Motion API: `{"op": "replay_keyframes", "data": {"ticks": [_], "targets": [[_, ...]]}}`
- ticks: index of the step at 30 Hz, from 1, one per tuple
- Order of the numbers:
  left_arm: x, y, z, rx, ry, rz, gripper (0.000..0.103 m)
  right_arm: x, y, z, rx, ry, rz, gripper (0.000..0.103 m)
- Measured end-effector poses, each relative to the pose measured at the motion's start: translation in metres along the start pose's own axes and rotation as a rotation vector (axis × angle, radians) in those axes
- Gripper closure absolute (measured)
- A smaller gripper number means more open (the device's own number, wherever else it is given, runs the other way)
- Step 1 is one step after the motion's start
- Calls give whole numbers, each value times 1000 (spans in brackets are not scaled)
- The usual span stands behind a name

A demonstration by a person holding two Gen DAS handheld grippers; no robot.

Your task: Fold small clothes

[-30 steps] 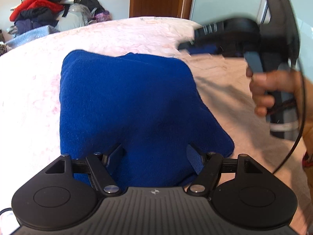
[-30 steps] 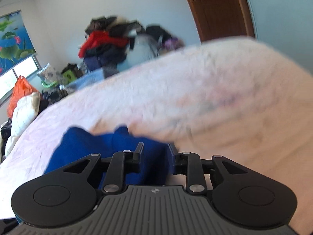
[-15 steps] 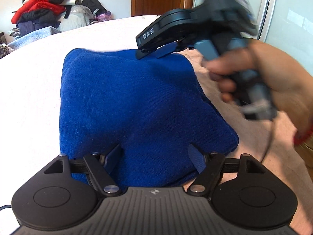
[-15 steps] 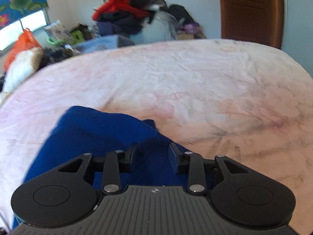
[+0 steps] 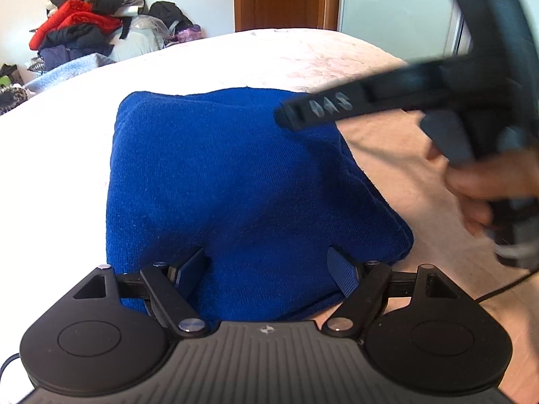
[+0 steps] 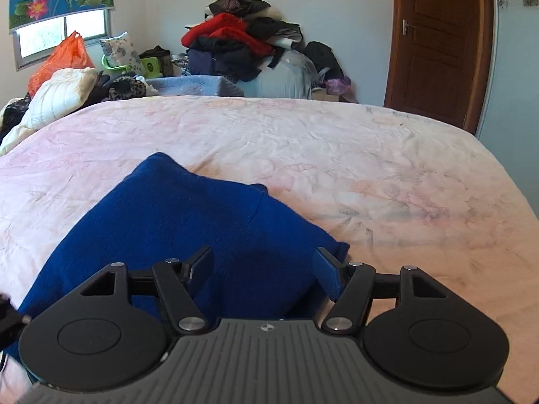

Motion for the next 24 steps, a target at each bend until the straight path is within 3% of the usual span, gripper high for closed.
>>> {"op": "replay_keyframes", "data": {"ticks": [6, 13, 18, 24], "targets": [[-1, 6, 6, 42, -9, 12, 24, -38, 6, -4, -33, 39, -77, 26], [-2, 15, 4, 66, 3, 21, 23, -52, 23, 1, -32, -52, -35, 23], [0, 24, -3, 111, 7, 50, 23, -68, 16, 2, -34, -43, -79, 20], [7, 37, -49, 219, 56, 135, 23, -74, 26, 17, 66, -183, -54, 19]]}}
Point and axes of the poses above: each gripper's, at about its wrist camera, not at the fingertips, and y roughly against the way its jaws point, z to its right, x to its top, the point moved 5 cm from there along -y, roughly the way its jaws point, and after that the axes turned 7 degrees about -z, right-handed, at the moved point
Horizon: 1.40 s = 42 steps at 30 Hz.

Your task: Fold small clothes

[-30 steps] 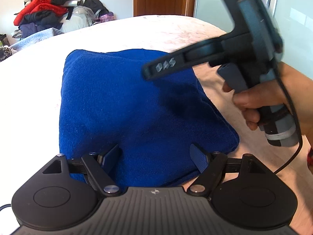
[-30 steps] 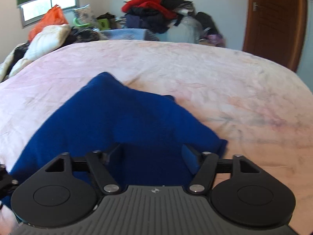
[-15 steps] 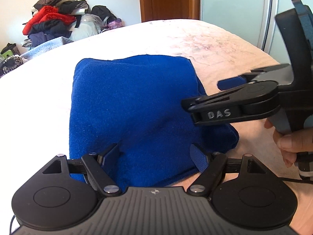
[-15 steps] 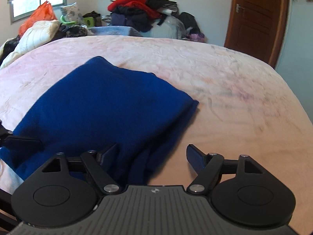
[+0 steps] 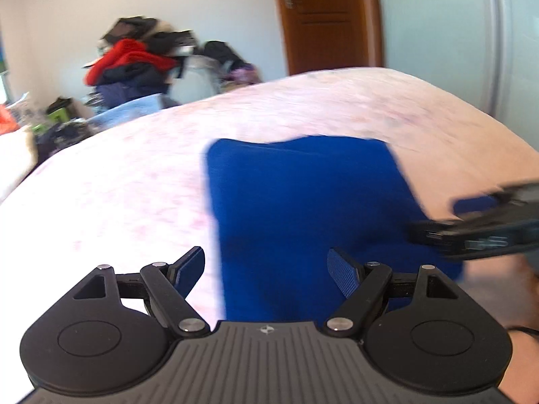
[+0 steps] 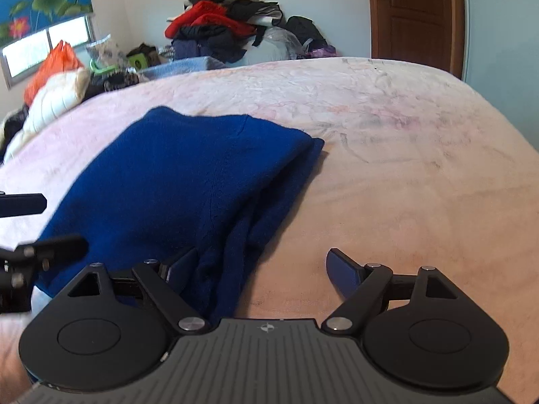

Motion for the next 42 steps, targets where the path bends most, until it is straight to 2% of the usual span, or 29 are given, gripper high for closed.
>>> {"op": "replay_keyframes", "data": {"ticks": [2, 7, 9, 14, 17, 19, 20, 21, 22, 23, 24, 27, 31, 34, 36, 38, 40, 41, 42], "targets": [[4, -11, -24, -15, 76, -29, 23, 2, -2, 6, 62, -56, -7, 19], [14, -56, -79, -190, 285, -126, 22, 14, -13, 17, 217, -146, -8, 18], [22, -76, -91, -288, 340, -149, 22, 24, -22, 19, 255, -167, -6, 19], [45, -114, -100, -398, 429, -164, 22, 59, -53, 36, 366, -274, 3, 21], [52, -134, -96, -480, 485, -189, 22, 80, -76, 43, 457, -322, -8, 28], [54, -144, -93, -522, 514, -201, 24, 89, -90, 41, 497, -324, -29, 37], [55, -145, -92, -526, 517, -194, 27, 92, -96, 37, 507, -310, -34, 43], [57, -145, -90, -539, 508, -187, 46, 94, -101, 33, 511, -298, -45, 53], [59, -145, -86, -542, 496, -190, 49, 95, -106, 31, 505, -295, -52, 60], [60, -143, -84, -529, 483, -179, 57, 95, -109, 31, 505, -301, -56, 70], [62, -140, -80, -522, 453, -158, 67, 95, -109, 32, 511, -310, -55, 74], [69, -125, -69, -486, 375, -98, 73, 96, -95, 29, 486, -264, -15, 77], [86, -112, -52, -450, 291, -20, 74, 108, -64, 24, 438, -184, 65, 78], [93, -121, -43, -411, 258, -35, 73, 120, -62, 30, 374, -151, 70, 78], [93, -129, -36, -359, 231, -69, 69, 120, -77, 33, 336, -153, 16, 76], [89, -125, -34, -307, 207, -53, 62, 111, -87, 37, 268, -166, -24, 62], [84, -113, -34, -253, 170, -18, 56, 101, -79, 37, 253, -174, 3, 56], [82, -108, -34, -232, 155, -6, 47, 96, -73, 37, 244, -184, 13, 48], [79, -102, -34, -218, 145, 3, 43, 92, -67, 38, 228, -192, 19, 43]]}}
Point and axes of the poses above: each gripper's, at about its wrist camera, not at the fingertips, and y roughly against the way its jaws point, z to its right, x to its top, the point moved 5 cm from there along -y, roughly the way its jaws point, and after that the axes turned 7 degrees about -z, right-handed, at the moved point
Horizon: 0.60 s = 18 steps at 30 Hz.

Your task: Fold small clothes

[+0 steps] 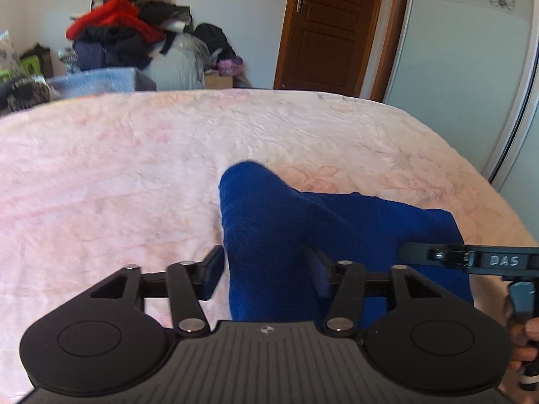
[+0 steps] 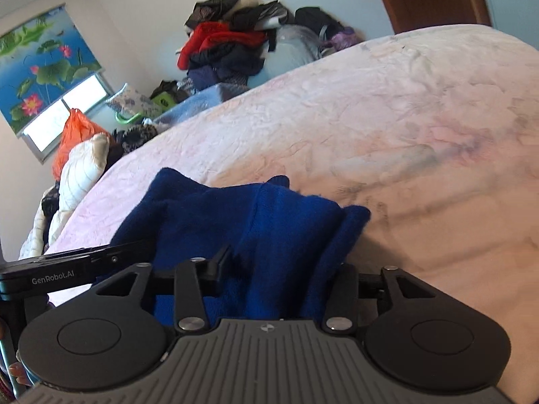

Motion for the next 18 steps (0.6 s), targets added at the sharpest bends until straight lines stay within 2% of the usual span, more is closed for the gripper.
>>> {"op": "replay_keyframes", "data": {"ticks": [3, 5, 8, 10, 11, 13, 15, 18], "targets": [[-9, 16, 2, -9, -12, 12, 43, -15, 21, 0, -89, 4, 27, 41], [-18, 24, 5, 10, -19, 11, 42, -29, 33, -2, -103, 4, 25, 41], [-36, 29, 10, 29, -30, -9, 41, -53, 42, -9, -26, -4, -29, 31], [-51, 30, 14, 32, -39, -40, 41, -72, 45, -14, 44, 3, -77, 31], [-57, 31, 15, 33, -41, -54, 41, -79, 47, -18, 60, 23, -84, 34], [-72, 33, 17, 24, -34, -77, 41, -87, 52, -25, 50, 61, -86, 47], [-84, 35, 20, 0, -20, -103, 41, -92, 53, -28, 57, 60, -113, 84], [-97, 41, 24, -1, -22, -111, 41, -98, 59, -33, 32, 83, -95, 85]]}}
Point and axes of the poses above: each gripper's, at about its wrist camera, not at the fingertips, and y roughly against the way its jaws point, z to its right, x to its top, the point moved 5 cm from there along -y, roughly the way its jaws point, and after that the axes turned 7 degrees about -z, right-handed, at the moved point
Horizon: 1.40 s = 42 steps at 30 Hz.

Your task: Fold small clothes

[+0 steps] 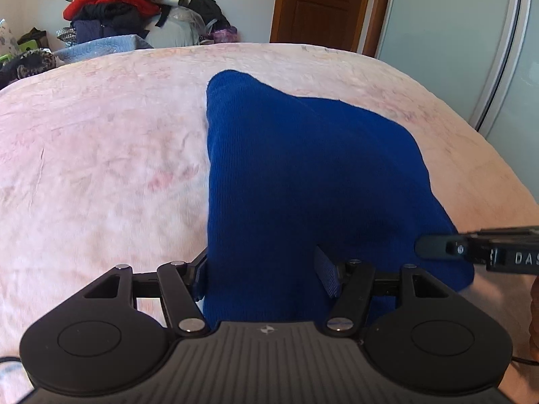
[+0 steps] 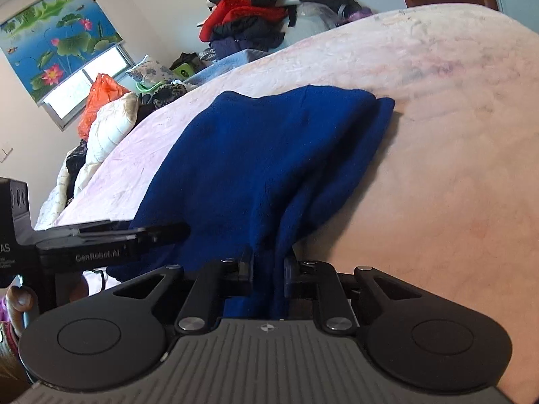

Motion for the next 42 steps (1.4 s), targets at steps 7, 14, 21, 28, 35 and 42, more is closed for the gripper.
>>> {"op": "replay_keyframes", "data": {"ticks": [7, 14, 21, 28, 35, 42], "targets": [[-14, 15, 12, 104, -61, 32, 41, -11, 8, -2, -138, 15, 41, 73], [-26, 22, 21, 209, -83, 72, 34, -24, 33, -56, -380, 201, 205, 59], [-32, 26, 22, 248, -67, 85, 31, -38, 7, -50, -400, 162, 103, 52], [-38, 33, 23, 262, -44, 86, 31, -50, 10, -51, -425, 126, 96, 37], [-48, 44, 15, 245, 17, 72, 31, -61, 20, -54, -414, 74, 103, 18], [-66, 52, 10, 277, 31, 40, 26, -74, 20, -66, -422, 87, 90, 8]]}}
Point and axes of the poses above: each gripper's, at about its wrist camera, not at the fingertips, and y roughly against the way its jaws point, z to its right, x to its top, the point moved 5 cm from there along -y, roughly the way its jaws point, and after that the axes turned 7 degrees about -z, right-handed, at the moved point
